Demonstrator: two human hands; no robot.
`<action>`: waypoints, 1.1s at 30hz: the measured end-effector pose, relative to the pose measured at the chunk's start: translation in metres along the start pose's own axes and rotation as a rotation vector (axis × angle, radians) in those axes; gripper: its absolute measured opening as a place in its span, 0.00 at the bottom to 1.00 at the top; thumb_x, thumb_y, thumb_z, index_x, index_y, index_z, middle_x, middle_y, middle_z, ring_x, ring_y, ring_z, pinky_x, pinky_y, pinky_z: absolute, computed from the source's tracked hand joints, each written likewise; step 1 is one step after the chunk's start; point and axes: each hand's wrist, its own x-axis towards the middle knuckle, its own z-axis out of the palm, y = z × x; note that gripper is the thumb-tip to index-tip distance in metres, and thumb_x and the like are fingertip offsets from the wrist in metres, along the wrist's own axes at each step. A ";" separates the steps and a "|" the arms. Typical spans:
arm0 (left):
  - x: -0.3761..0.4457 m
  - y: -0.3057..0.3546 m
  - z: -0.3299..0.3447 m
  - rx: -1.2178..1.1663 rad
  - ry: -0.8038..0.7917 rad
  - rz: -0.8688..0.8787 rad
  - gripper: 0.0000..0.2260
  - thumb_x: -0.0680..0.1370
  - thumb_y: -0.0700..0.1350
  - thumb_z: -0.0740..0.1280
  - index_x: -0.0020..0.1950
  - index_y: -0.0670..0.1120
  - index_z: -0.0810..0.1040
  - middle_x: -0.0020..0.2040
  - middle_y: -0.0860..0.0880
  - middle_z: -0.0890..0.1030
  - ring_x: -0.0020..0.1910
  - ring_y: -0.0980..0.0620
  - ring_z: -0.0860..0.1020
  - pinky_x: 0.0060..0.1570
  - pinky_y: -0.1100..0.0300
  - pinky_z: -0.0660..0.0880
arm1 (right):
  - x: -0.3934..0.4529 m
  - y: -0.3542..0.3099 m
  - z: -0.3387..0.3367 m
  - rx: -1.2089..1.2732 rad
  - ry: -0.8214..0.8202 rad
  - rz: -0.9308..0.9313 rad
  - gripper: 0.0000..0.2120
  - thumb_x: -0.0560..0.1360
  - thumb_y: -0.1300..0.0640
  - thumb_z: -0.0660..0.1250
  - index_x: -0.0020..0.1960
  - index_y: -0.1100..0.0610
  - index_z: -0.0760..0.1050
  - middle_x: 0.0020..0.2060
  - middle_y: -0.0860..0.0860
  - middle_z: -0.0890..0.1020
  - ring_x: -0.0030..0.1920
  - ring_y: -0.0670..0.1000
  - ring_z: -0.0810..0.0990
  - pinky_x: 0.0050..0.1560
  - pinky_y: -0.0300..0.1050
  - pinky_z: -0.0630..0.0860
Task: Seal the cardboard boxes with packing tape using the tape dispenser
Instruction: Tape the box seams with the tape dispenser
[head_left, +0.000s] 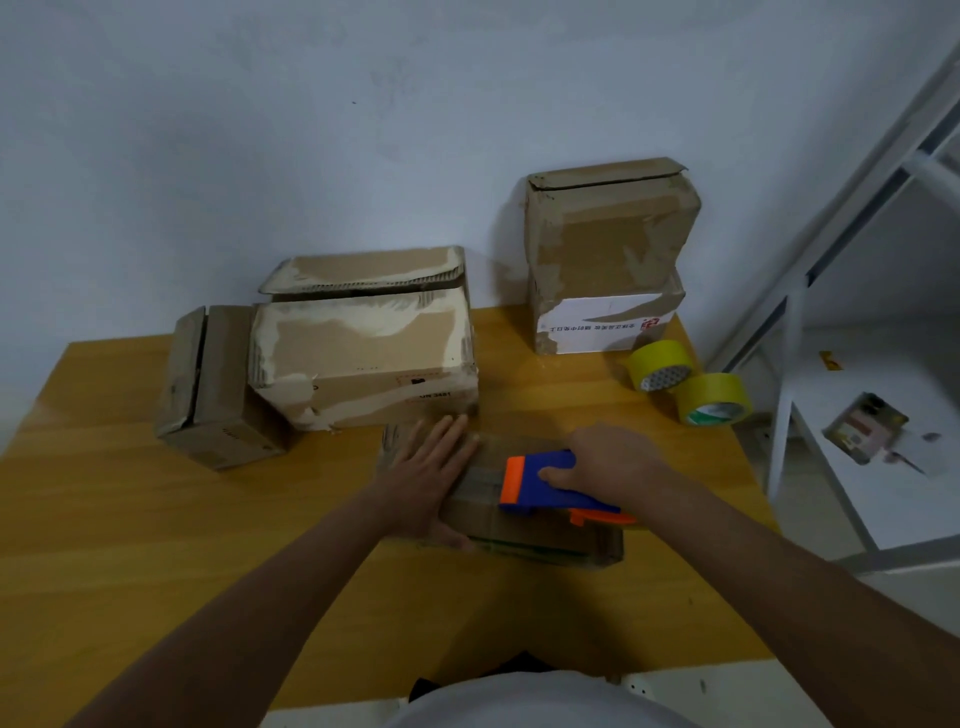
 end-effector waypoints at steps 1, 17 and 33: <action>0.005 0.009 0.000 -0.007 -0.001 0.027 0.59 0.63 0.83 0.51 0.78 0.46 0.29 0.77 0.44 0.28 0.75 0.46 0.27 0.71 0.43 0.26 | 0.000 -0.001 -0.001 -0.003 0.002 0.002 0.24 0.75 0.33 0.60 0.48 0.54 0.76 0.36 0.48 0.74 0.37 0.49 0.74 0.31 0.42 0.65; 0.016 0.022 0.007 -0.133 0.088 0.055 0.56 0.64 0.82 0.53 0.79 0.51 0.34 0.81 0.47 0.41 0.77 0.53 0.32 0.73 0.46 0.27 | -0.012 0.023 -0.015 0.102 -0.078 -0.071 0.25 0.76 0.34 0.60 0.57 0.54 0.75 0.43 0.50 0.75 0.45 0.51 0.75 0.42 0.46 0.70; 0.018 0.027 0.003 -0.041 -0.015 0.020 0.57 0.65 0.83 0.48 0.76 0.47 0.26 0.76 0.47 0.24 0.75 0.49 0.25 0.70 0.43 0.24 | -0.034 0.074 0.011 0.145 -0.005 -0.004 0.27 0.76 0.33 0.59 0.62 0.52 0.76 0.51 0.52 0.80 0.50 0.51 0.78 0.48 0.48 0.77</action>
